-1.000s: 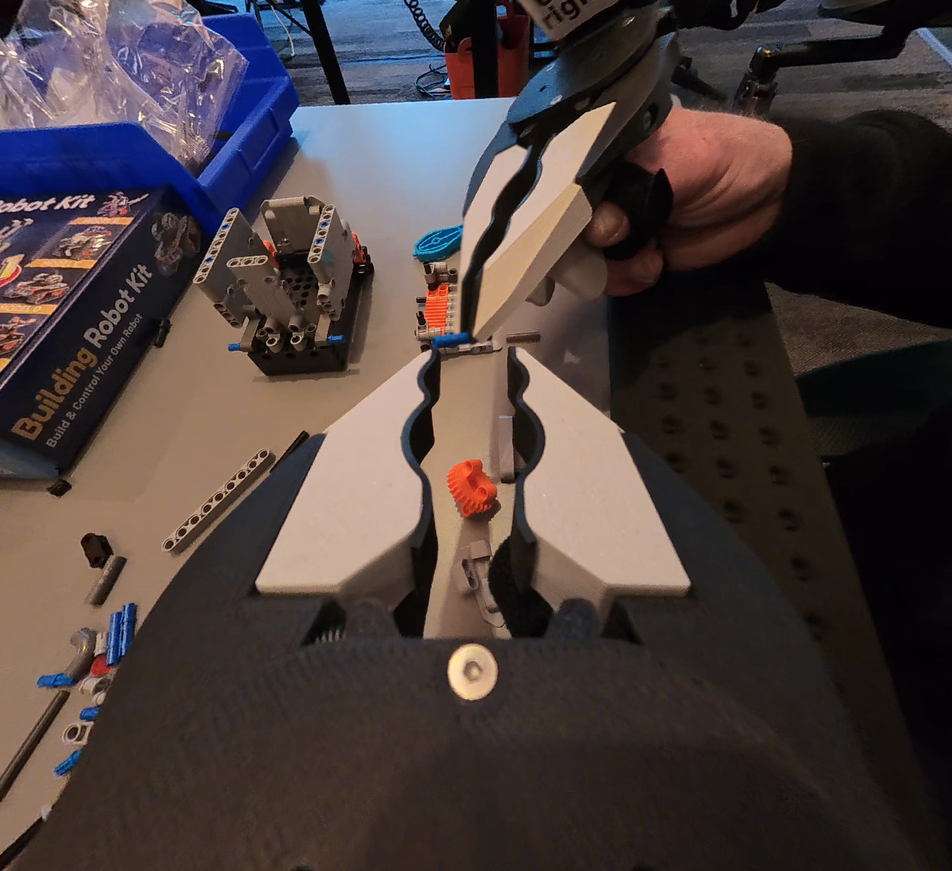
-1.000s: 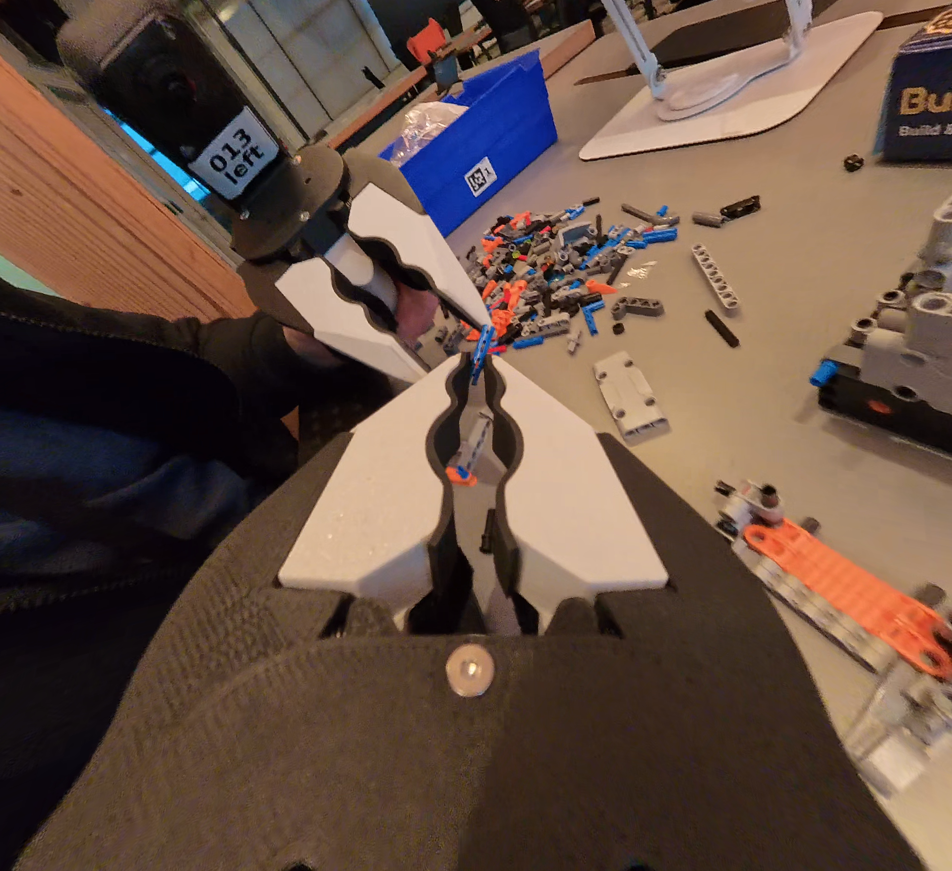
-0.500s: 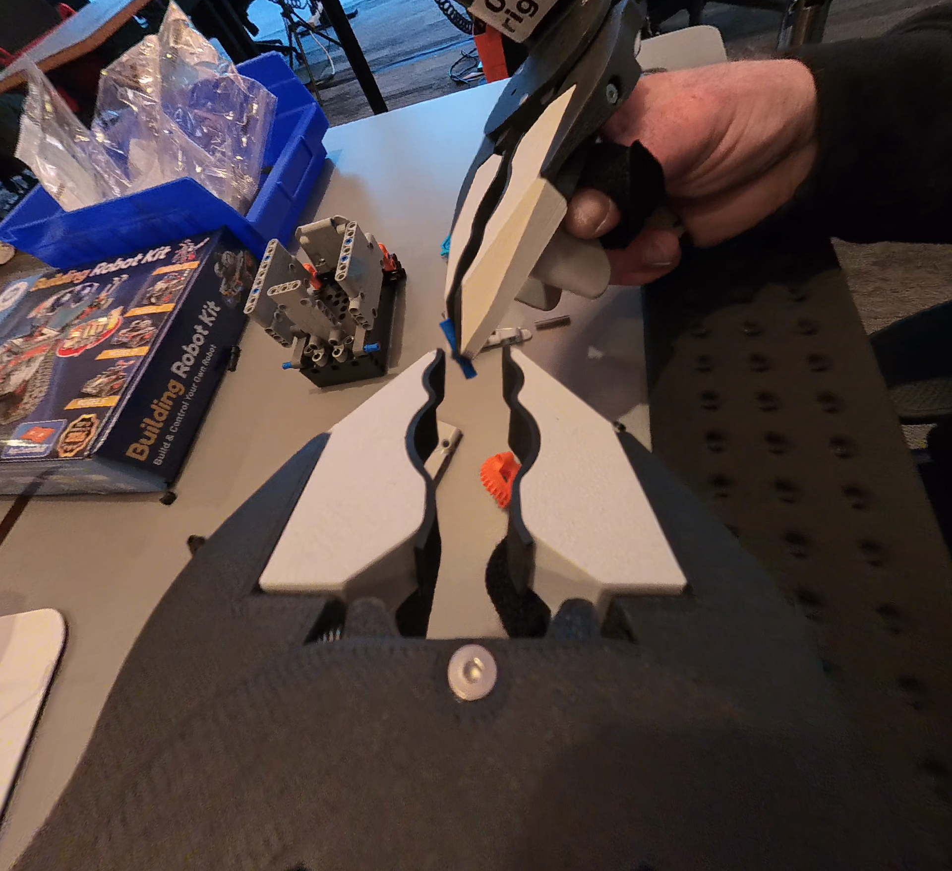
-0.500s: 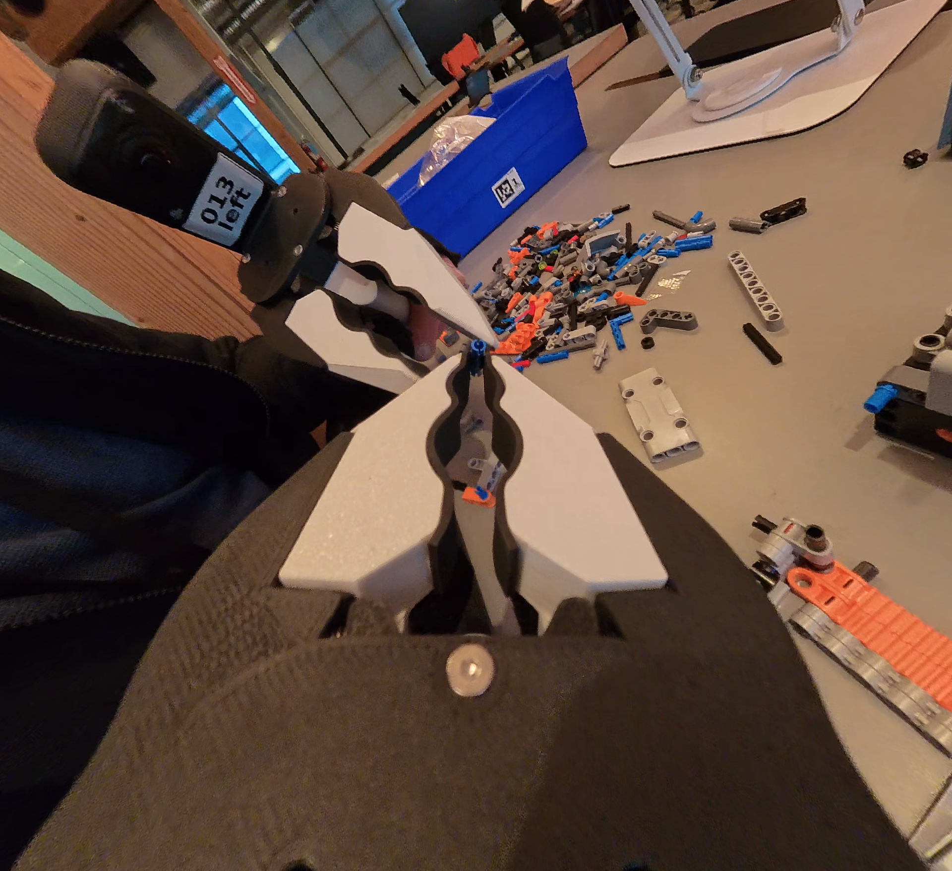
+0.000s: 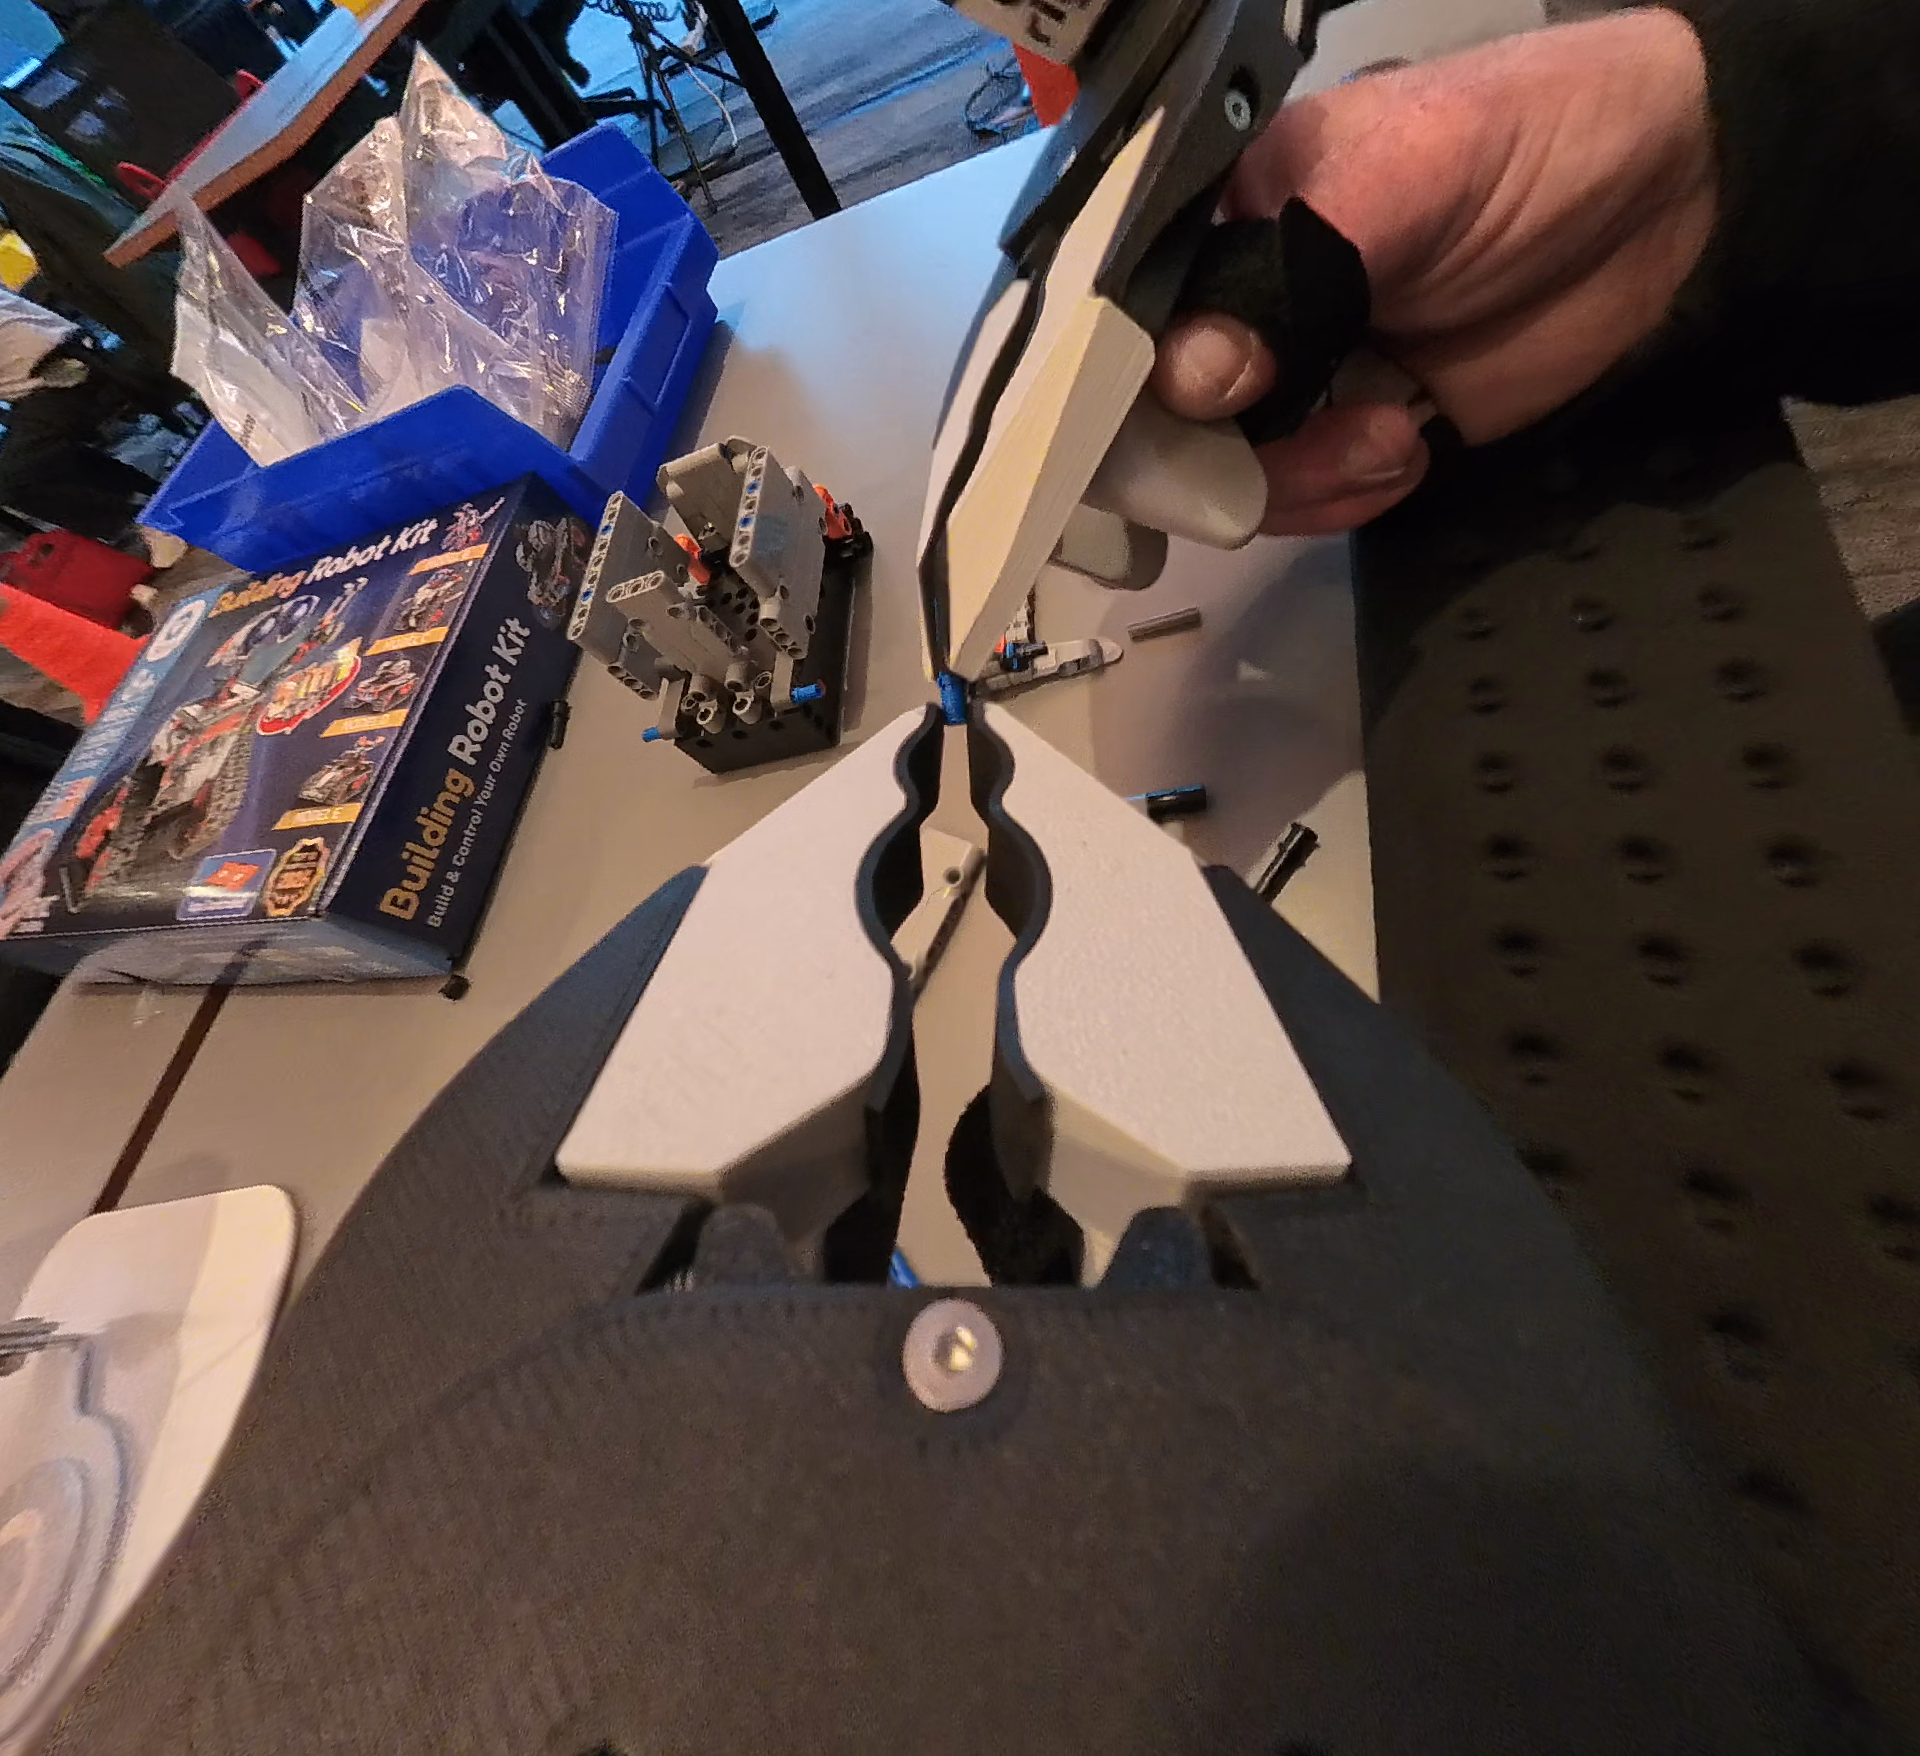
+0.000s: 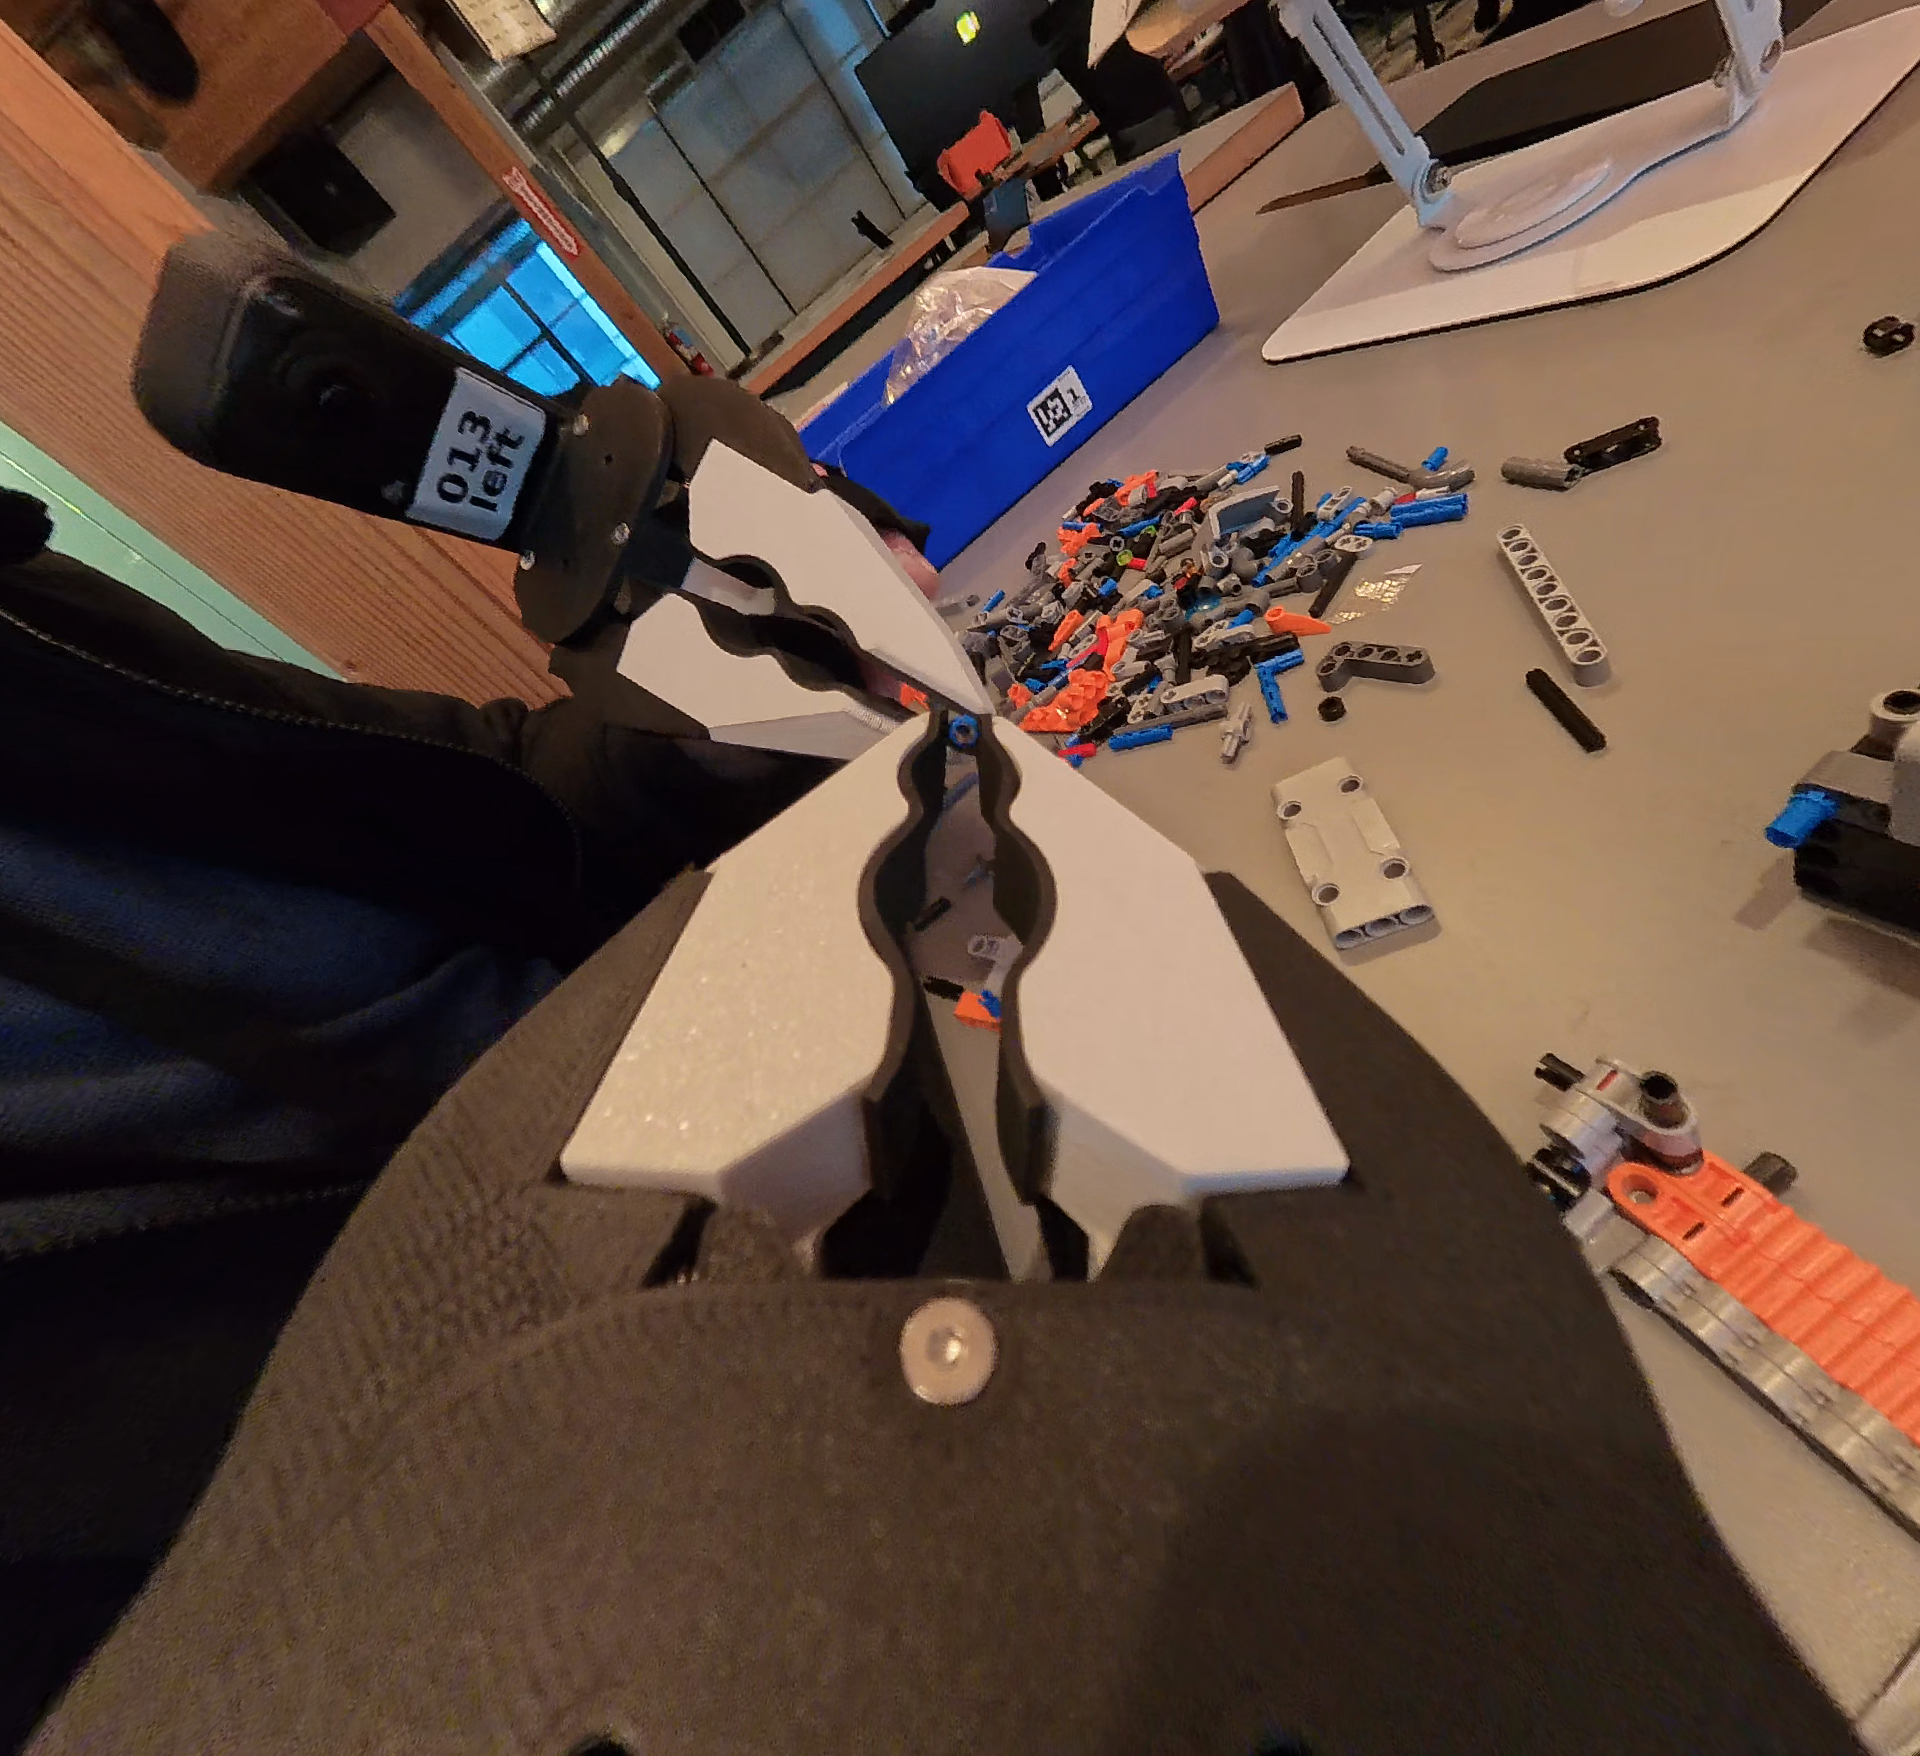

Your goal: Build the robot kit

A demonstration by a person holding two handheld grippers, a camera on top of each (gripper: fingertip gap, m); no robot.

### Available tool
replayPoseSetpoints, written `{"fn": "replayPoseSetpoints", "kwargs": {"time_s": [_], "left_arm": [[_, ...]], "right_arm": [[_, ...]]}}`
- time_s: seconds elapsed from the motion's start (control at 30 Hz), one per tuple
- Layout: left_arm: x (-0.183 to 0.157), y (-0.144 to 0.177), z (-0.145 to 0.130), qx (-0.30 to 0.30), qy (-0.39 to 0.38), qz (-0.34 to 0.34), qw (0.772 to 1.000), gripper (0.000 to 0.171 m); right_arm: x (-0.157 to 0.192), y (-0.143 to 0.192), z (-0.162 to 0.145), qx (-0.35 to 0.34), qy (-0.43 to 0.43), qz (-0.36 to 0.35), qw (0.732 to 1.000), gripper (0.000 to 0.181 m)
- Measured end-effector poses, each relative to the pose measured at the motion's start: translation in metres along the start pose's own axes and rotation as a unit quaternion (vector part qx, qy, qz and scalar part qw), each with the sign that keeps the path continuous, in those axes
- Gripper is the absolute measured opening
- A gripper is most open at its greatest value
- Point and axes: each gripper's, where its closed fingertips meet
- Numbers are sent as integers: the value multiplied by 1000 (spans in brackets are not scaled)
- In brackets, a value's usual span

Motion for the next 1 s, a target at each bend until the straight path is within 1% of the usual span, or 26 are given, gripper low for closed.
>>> {"fn": "replayPoseSetpoints", "kwargs": {"time_s": [0.1,0.17,0.27,0.43,0.5,0.53,0.57,0.63,0.73,0.8,0.93,1.0], "left_arm": [[-2,-1,-3,26,-42,12,999,2],[-4,-1,-4,35,-61,16,997,2],[-6,-2,-6,44,-73,14,996,2],[-8,-3,-7,42,-70,5,997,3],[-8,-1,-15,59,-63,-16,996,9],[-10,0,-20,64,-49,-40,996,15],[-14,-1,-28,74,-28,-71,994,21],[-15,-4,-47,109,-4,-99,989,32],[-16,-7,-68,155,-19,-116,981,36],[-20,-9,-78,173,-4,-144,974,42],[-27,-16,-88,177,37,-180,967,40],[-30,-20,-87,170,44,-186,967,33]], "right_arm": [[-1,-1,-5,21,22,-15,999,5],[0,-1,-8,33,29,-16,999,4],[0,-2,-10,44,36,-19,998,3],[-2,-1,-12,57,55,-31,996,2],[-7,1,-14,61,59,-43,995,3],[-10,3,-15,63,58,-45,995,3],[-13,5,-17,67,58,-50,995,3],[-18,8,-20,74,63,-62,993,3],[-25,9,-27,95,83,-83,989,3],[-26,8,-31,107,90,-84,987,3],[-29,4,-39,131,102,-92,982,3],[-31,3,-41,138,106,-96,980,3]]}}
Point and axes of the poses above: each gripper's, where its closed fingertips meet, y back along the fingers, z out of its top, x = y × z across the jaws, and after that the axes turned 7 degrees about -z, right-handed
